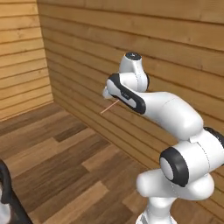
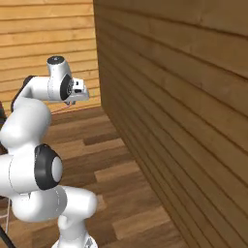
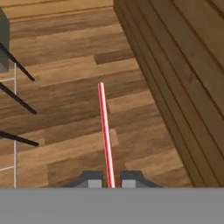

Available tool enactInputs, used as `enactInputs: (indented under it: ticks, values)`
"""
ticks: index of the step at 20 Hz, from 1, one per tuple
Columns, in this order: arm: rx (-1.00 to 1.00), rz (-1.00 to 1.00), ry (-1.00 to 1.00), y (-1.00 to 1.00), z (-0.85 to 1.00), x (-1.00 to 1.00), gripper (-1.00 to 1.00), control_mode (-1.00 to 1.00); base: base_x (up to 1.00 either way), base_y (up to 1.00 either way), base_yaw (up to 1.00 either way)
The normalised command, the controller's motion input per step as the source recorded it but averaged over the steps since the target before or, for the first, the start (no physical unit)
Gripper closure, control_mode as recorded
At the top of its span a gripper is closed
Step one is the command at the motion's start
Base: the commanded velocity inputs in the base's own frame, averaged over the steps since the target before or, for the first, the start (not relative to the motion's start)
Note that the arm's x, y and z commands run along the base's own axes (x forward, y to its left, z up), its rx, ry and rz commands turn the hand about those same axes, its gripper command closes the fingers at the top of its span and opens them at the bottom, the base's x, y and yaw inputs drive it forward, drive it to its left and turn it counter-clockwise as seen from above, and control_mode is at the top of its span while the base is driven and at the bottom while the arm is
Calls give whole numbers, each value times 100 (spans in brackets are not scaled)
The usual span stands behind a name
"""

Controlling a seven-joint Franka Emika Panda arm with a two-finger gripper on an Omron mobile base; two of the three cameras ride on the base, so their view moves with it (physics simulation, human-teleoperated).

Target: Take a straw from the drawer in front and place it inside the glass cup on the dining counter.

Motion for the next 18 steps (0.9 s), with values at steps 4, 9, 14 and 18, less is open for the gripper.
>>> enactInputs:
  ticks: [4,9,14,18]
  values:
    - [0,0,0,0,0,0,100,100,100,-23,61]
    - [0,0,0,0,0,0,100,100,97,-28,64]
    - [0,0,0,0,0,0,100,100,91,-35,63]
    - [0,0,0,0,0,0,100,100,87,-36,61]
